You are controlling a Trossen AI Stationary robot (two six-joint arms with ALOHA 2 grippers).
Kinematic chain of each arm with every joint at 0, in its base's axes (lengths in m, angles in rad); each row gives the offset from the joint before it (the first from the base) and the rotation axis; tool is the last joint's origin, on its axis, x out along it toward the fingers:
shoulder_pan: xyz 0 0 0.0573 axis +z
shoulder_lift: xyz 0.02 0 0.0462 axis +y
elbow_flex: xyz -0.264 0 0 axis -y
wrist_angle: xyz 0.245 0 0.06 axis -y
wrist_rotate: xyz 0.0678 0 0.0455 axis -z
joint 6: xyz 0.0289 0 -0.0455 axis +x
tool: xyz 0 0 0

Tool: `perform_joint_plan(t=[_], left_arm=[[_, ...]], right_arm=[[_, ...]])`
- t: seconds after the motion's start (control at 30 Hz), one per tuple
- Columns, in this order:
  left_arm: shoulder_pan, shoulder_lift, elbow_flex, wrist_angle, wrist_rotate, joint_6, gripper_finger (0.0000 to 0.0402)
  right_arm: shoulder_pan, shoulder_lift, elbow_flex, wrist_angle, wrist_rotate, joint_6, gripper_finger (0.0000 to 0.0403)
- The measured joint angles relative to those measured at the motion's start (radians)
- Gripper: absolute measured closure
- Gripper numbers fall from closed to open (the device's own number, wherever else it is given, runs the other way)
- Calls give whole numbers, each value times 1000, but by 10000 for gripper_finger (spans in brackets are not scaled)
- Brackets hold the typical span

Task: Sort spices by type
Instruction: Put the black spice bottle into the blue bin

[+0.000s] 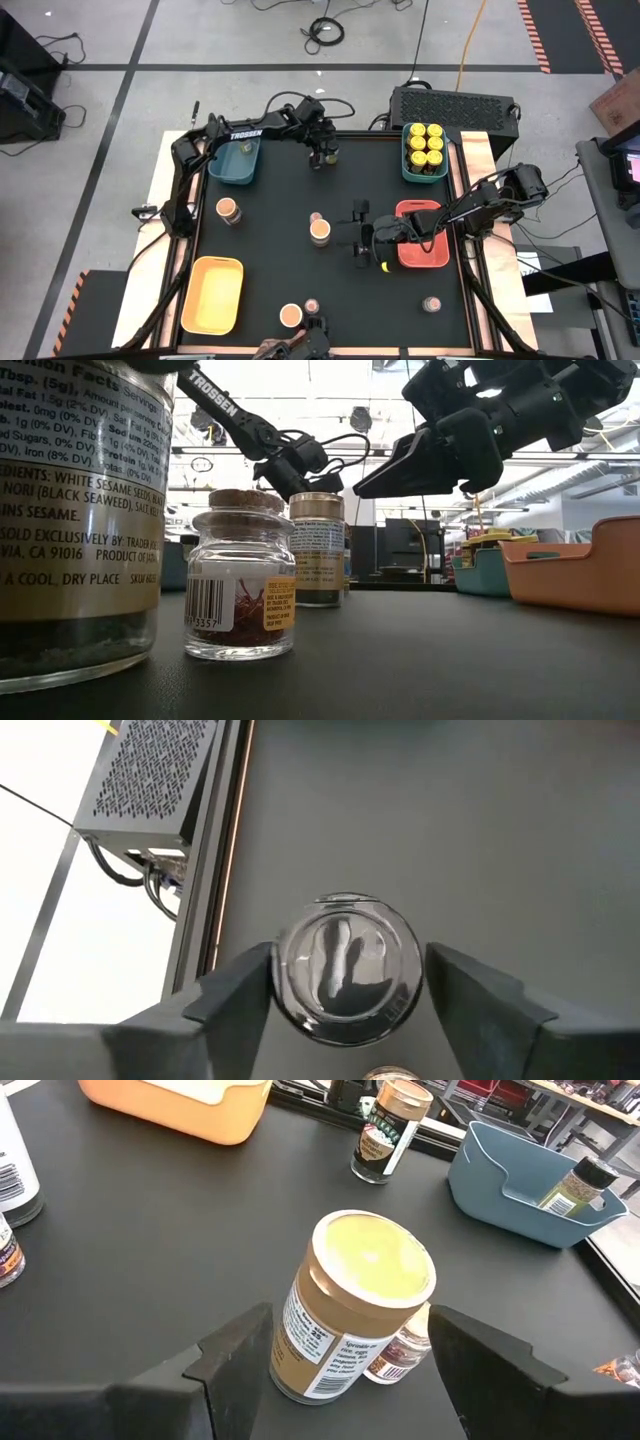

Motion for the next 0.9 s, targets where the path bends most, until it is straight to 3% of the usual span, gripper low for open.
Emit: perform_joint_plan(t=[0.17, 0.5, 0.9], left_arm=[[0, 0, 0, 3, 1, -3, 193], [0, -17, 11, -7, 0, -11, 193], [0, -204, 17, -55, 7, -11, 189]], right_arm=[[0, 0, 0, 0, 0, 0, 142], [0, 0, 0, 0, 0, 0, 142], [2, 0, 0, 17, -1, 0, 142]])
